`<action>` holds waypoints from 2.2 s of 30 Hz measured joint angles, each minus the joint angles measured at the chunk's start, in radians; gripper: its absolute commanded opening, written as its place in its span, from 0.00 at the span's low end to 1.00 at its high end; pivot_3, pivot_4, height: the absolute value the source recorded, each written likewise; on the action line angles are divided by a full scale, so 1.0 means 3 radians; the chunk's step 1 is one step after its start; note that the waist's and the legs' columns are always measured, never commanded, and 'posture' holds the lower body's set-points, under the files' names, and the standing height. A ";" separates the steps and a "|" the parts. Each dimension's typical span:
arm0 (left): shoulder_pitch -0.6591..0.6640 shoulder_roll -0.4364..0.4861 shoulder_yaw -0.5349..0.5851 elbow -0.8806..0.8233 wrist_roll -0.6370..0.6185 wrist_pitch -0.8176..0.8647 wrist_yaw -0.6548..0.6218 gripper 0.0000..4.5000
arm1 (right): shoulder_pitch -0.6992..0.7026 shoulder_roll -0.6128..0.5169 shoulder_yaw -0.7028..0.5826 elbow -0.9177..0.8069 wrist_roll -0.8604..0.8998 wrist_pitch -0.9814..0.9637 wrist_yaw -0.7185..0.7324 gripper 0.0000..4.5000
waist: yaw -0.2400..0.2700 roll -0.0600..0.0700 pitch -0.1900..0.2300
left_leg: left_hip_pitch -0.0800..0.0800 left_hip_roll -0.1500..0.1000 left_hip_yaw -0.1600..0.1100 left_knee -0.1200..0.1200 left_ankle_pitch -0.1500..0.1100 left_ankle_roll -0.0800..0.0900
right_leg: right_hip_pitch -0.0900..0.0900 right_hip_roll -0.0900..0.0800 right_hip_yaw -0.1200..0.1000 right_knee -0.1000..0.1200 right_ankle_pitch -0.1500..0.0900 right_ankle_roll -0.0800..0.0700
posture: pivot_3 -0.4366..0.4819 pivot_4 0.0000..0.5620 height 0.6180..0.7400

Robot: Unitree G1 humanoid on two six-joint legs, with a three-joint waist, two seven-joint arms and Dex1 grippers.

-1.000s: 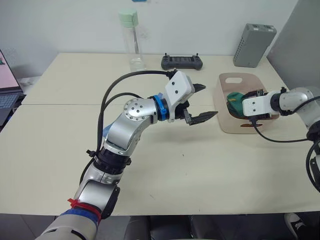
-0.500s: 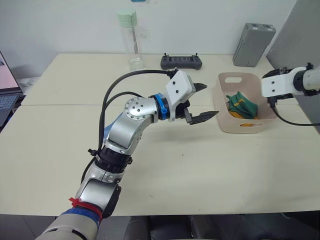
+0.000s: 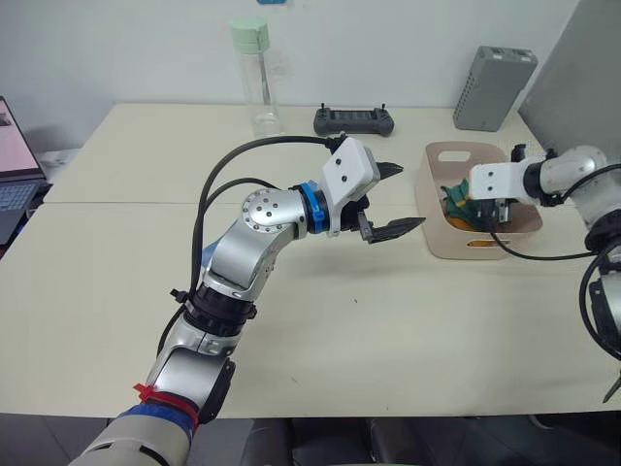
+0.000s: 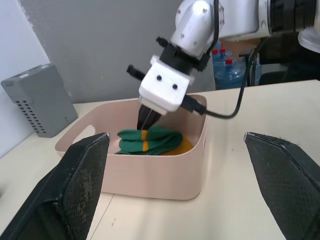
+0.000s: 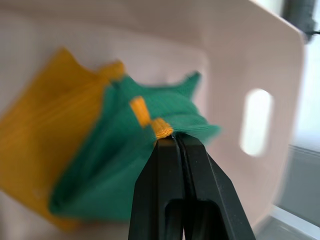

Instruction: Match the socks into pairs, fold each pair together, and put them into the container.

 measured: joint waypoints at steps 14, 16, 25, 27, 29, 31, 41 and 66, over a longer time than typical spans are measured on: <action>0.0241 0.0279 0.0126 -0.0261 -0.0005 0.0152 0.0014 1.00 | -0.0171 -0.0234 -0.0390 -0.0097 0.0267 0.0133 -0.0064 0.10 | -0.0014 0.0004 0.0000 | 0.0002 0.0000 -0.0002 0.0000 0.0000 0.0000 | 0.0002 0.0000 0.0000 0.0000 0.0000 0.0000 | 0.48 0.27 1.00; 0.0456 0.0393 0.0234 -0.0394 -0.0009 0.0196 0.0038 1.00 | -0.0124 -0.0162 -0.0651 -0.0315 0.0573 0.0277 -0.0020 0.21 | -0.0035 0.0006 -0.0001 | 0.0004 0.0004 -0.0001 -0.0001 0.0000 0.0001 | 0.0002 0.0002 0.0000 0.0001 0.0000 0.0000 | 0.48 0.27 1.00; 0.1894 0.0561 0.0957 -0.0933 -0.0011 0.0221 0.0623 1.00 | 0.1981 0.0961 -0.1305 -0.3976 0.2202 0.2861 -0.0411 0.92 | 0.0065 0.0009 -0.0002 | -0.0006 -0.0002 -0.0042 0.0014 -0.0001 0.0000 | 0.0009 0.0006 -0.0017 0.0024 -0.0007 -0.0009 | 0.48 0.27 1.00; 0.2259 0.0451 0.1167 -0.1013 -0.0024 0.0175 0.0820 1.00 | 0.2461 0.1136 -0.1204 -0.4555 0.2280 0.3195 -0.0634 0.99 | 0.0124 0.0008 -0.0002 | -0.0008 -0.0004 -0.0043 0.0025 -0.0001 0.0000 | 0.0013 0.0005 -0.0018 0.0022 -0.0008 -0.0007 | 0.48 0.27 1.00; 0.2569 0.0380 0.1263 -0.1055 -0.0016 0.0020 0.0917 1.00 | 0.2779 0.1269 -0.1165 -0.4884 0.2290 0.3281 -0.0817 0.99 | 0.0146 0.0008 -0.0002 | -0.0006 -0.0003 -0.0042 0.0031 -0.0001 0.0000 | 0.0022 0.0005 -0.0016 0.0011 -0.0010 -0.0002 | 0.48 0.27 1.00; 0.2970 0.0257 0.1358 -0.1118 0.0007 -0.0185 0.1034 1.00 | 0.3207 0.1318 -0.1071 -0.5118 0.2216 0.3224 -0.0962 0.99 | 0.0149 0.0005 -0.0004 | -0.0003 0.0001 -0.0036 0.0032 -0.0001 0.0000 | 0.0029 0.0005 -0.0013 -0.0005 -0.0020 0.0000 | 0.48 0.27 1.00; 0.3983 0.0030 0.1781 -0.1125 0.0030 -0.0726 0.1329 1.00 | 0.4218 0.1370 -0.1039 -0.5365 0.2212 0.3089 -0.1294 0.99 | 0.0097 -0.0011 -0.0013 | 0.0001 0.0003 0.0009 0.0034 -0.0013 -0.0020 | 0.0000 -0.0018 0.0006 -0.0008 -0.0018 0.0003 | 0.48 0.27 1.00; 0.1830 0.1159 0.1006 0.0700 0.0738 -0.0876 0.0723 0.51 | 0.2878 0.1030 -0.0830 -0.5398 0.2611 0.3599 -0.0811 1.00 | 0.0096 -0.0036 -0.0028 | -0.0017 0.0006 0.0010 -0.0021 -0.0002 0.0000 | -0.0026 -0.0016 -0.0015 -0.0005 -0.0009 -0.0004 | 0.48 0.27 1.00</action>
